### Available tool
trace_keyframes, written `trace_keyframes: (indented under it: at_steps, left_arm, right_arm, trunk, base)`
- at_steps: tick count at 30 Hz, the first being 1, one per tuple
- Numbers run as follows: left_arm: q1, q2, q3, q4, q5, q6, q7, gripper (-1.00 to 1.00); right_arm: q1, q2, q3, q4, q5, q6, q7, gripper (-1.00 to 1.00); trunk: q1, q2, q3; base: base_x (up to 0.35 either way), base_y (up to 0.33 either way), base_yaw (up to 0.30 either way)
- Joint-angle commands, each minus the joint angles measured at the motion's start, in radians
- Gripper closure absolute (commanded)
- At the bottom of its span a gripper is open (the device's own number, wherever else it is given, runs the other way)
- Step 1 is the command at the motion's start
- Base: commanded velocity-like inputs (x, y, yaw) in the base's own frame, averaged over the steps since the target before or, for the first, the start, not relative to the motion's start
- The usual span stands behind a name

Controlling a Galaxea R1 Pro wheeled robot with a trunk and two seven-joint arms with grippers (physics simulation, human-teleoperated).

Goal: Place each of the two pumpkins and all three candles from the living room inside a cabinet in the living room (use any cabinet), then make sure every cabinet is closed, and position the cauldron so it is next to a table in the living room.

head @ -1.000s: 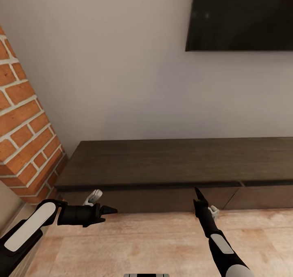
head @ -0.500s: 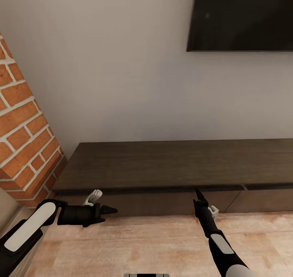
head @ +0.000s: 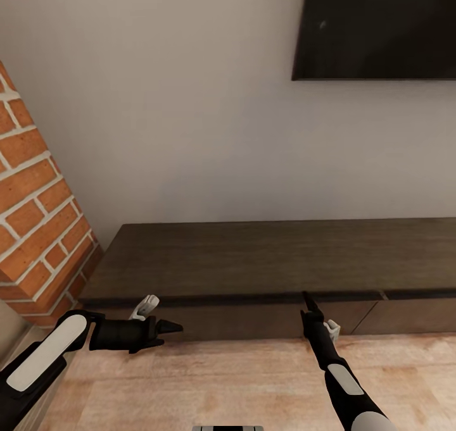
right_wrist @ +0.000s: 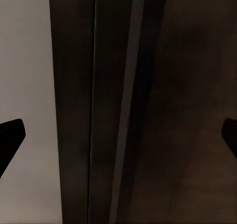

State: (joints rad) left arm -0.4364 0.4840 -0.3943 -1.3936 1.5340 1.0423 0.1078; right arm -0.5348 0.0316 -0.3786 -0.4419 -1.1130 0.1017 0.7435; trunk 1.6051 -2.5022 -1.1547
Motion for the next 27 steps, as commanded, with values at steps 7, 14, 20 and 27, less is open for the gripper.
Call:
trace_keyframes:
  at_steps: [7,14,20,27]
  left_arm:
    - [-0.001,0.0,-0.001,-0.001,0.011,0.0,0.01,-1.0]
    - [-0.001,0.0,-0.001,-0.001,0.011,0.0,0.011,-1.0]
    - [-0.001,-0.001,-0.001,-0.001,0.011,-0.001,0.011,-1.0]
    - [-0.001,-0.001,-0.001,-0.001,0.011,-0.001,0.01,-1.0]
  right_arm:
    - [-0.001,0.001,-0.002,0.0,-0.008,0.019,0.004,-1.0]
    - [-0.001,0.001,-0.002,0.0,-0.008,0.018,0.004,1.0]
    - [-0.001,0.001,-0.002,0.0,-0.008,0.019,0.004,1.0]
    - [-0.001,0.001,-0.002,0.0,-0.008,0.019,0.004,1.0]
  trunk:
    - [0.0,0.0,-0.001]
    - [0.0,0.0,-0.001]
    - [0.0,0.0,-0.001]
    - [0.0,0.0,-0.001]
  base:
    - [0.004,0.0,0.0]
    - [0.0,0.0,0.0]
    - [0.0,0.0,0.0]
    - [0.0,0.0,0.0]
